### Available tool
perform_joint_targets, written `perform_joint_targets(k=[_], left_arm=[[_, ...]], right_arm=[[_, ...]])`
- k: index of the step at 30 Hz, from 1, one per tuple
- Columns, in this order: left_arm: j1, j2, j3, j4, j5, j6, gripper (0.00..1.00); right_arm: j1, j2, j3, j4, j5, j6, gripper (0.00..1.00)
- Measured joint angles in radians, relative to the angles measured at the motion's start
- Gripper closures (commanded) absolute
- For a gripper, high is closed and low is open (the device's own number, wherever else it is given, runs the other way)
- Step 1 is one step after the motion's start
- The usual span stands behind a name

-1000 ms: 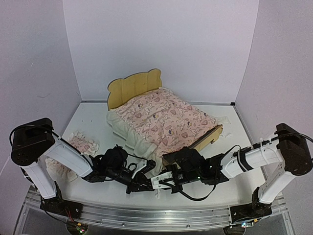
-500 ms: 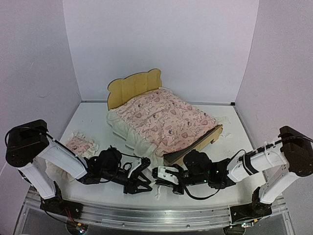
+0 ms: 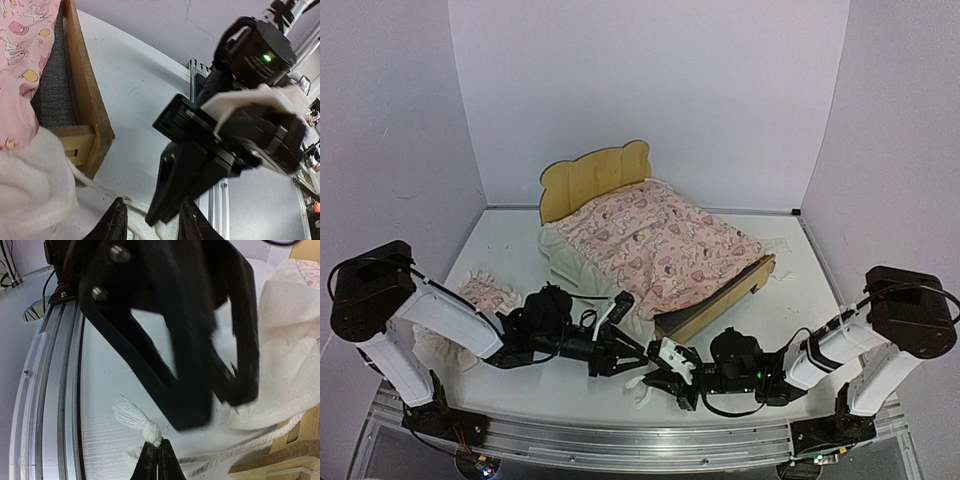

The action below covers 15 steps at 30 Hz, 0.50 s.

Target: Set up the pet bed

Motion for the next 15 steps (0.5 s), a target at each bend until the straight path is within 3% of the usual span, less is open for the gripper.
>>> perform_joint_targets(k=[6, 10, 15], left_arm=[[0.008, 0.140, 0.092, 0.002, 0.009, -0.148, 0.75], [0.012, 0.167, 0.092, 0.002, -0.004, -0.204, 0.69], [0.014, 0.194, 0.095, 0.002, -0.036, -0.270, 0.71]], right_arm=[[0.020, 0.019, 0.000, 0.079, 0.031, 0.005, 1.00], [0.023, 0.025, 0.000, 0.090, 0.037, -0.004, 1.00], [0.025, 0.025, -0.002, 0.097, 0.041, -0.009, 1.00]])
